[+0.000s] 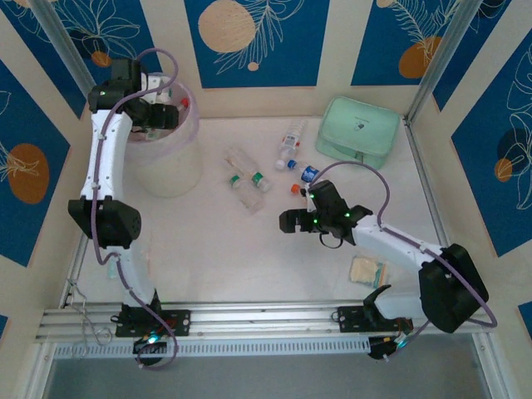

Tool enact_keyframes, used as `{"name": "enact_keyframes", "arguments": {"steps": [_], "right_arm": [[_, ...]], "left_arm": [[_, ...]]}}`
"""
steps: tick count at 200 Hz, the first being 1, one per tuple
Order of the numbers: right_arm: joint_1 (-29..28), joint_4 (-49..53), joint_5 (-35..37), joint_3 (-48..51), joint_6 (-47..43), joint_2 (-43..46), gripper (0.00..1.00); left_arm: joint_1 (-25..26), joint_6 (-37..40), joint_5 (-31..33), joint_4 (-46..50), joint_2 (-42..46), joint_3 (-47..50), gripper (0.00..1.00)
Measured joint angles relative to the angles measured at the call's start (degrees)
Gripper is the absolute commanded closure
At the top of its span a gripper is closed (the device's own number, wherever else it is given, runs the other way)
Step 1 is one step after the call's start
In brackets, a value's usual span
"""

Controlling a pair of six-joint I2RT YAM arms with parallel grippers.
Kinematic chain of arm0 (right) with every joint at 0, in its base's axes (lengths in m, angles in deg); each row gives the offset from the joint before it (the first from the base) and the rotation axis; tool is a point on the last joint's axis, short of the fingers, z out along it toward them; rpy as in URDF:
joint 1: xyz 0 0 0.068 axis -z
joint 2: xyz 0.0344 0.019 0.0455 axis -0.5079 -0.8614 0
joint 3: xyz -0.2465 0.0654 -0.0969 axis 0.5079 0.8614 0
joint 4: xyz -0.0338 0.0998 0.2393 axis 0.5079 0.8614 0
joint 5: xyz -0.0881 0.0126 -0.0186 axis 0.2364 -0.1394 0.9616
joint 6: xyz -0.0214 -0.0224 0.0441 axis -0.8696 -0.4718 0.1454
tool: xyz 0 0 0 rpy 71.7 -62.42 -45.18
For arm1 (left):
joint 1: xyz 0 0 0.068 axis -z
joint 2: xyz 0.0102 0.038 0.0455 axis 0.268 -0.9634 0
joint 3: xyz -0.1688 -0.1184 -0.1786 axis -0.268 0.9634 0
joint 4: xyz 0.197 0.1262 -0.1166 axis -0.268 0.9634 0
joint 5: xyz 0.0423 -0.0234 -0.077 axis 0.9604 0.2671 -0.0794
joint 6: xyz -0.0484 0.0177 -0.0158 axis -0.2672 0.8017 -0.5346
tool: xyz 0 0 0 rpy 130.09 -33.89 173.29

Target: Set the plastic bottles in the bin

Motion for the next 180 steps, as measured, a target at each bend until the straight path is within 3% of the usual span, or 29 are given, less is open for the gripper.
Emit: {"name": "enact_keyframes", "arguments": {"steps": [30,58,122,134,180], "right_arm": [[-1.0,-0.1,-0.6,-0.7,-1.1,-2.9,0.00],[-2.2,0.2,-1.1,-3.2,-3.1,-5.2,0.00],[-3.3,0.3,-1.1,-6.1,-5.0,-5.6,0.00],[-3.4,0.3,-1.1,-6.1,-5.0,-5.6,0.00],[-4.3,0.4,-1.0,-6.1,-5.0,-5.6,0.00]], "left_arm": [[-0.2,0.7,-1.3,-0.3,0.4,0.1,0.03],[-0.2,0.7,-1.9,-0.3,2.6,1.0,0.04],[-0.3,0.1,1.6,-4.9,8.7,5.9,0.27],[-0.3,0.2,2.8,-6.0,8.8,7.3,0.35],[-0.4,0.1,9.1,-8.9,7.8,11.0,0.38]]}}
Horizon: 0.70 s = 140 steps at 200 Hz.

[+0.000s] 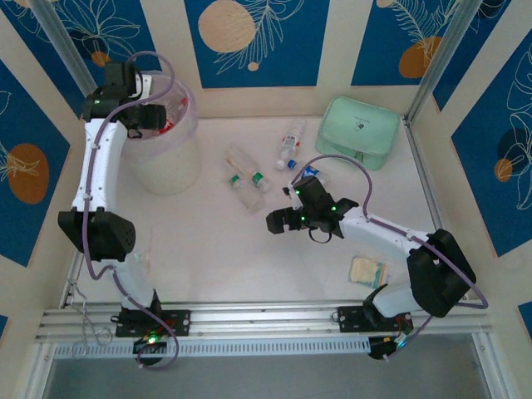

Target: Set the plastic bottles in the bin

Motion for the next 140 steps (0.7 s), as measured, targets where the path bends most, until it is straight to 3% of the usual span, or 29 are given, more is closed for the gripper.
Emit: {"name": "enact_keyframes", "arguments": {"steps": [49,111,140], "right_arm": [[-0.6,0.5,0.0,0.0,0.0,0.0,0.00],[-0.7,1.3,0.0,-2.5,-0.5,-2.6,0.00],[-0.7,1.9,0.3,-5.2,-1.6,-3.7,0.00]], "left_arm": [[-2.8,-2.4,2.6,-6.3,1.1,5.5,0.42],[-4.0,-4.5,-8.0,-4.3,4.5,6.7,0.42],[-3.6,-4.5,-0.4,2.5,4.9,-1.9,0.45]]}}
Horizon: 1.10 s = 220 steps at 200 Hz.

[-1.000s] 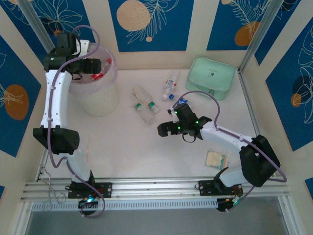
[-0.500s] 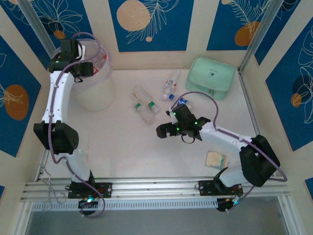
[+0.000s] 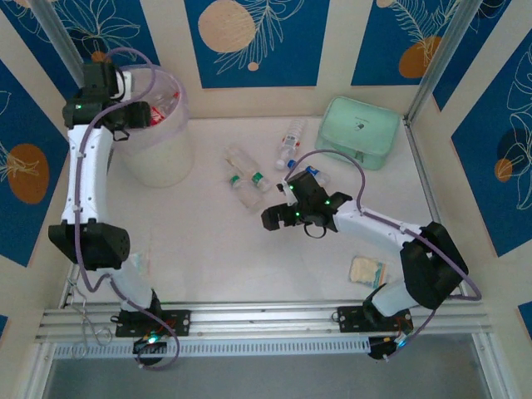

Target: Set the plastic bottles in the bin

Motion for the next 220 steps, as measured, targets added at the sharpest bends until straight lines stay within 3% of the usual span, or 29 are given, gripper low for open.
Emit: {"name": "enact_keyframes", "arguments": {"steps": [34,92,113,130,175,220], "right_arm": [[0.0,0.5,0.2,-1.6,-0.2,0.0,0.00],[-1.3,2.2,1.9,-1.8,-0.2,-0.4,0.00],[-1.3,2.4,2.5,-1.5,-0.1,-0.3,0.00],[-1.2,2.4,2.6,-0.8,-0.1,0.0,0.00],[-1.2,2.5,2.7,0.5,-0.1,0.2,0.00],[-1.1,2.3,2.7,0.7,-0.2,0.1,0.00]], "left_arm": [[1.1,0.0,2.0,1.7,0.5,-7.3,0.44],[11.0,4.9,-2.6,1.7,-7.7,-10.3,0.21],[13.2,5.7,-2.4,1.7,-11.6,-10.5,0.20],[14.0,6.1,-1.4,1.7,-14.1,-10.5,0.29],[14.2,6.3,2.0,1.9,-17.3,-13.4,0.73],[14.9,5.0,2.7,3.1,-17.5,-14.7,0.96]]}}
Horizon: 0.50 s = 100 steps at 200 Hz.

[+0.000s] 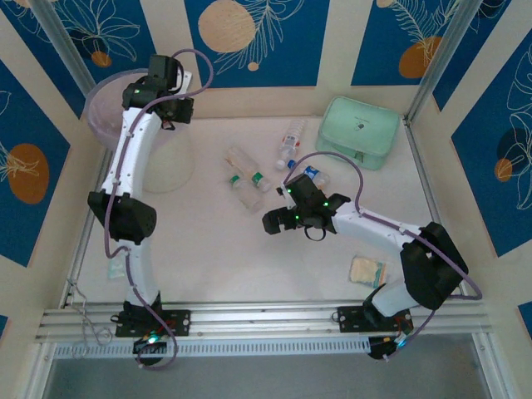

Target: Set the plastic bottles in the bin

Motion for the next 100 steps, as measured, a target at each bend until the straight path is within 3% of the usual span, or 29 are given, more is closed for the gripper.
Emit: {"name": "enact_keyframes", "arguments": {"steps": [59,100], "right_arm": [[0.8,-1.6,-0.5,0.3,0.0,-0.6,0.00],[1.2,-3.0,-0.9,1.0,0.0,-1.1,0.00]], "left_arm": [[6.3,-1.9,-3.0,8.7,3.8,0.3,1.00],[12.5,-4.3,-6.3,8.1,17.6,15.0,1.00]]}}
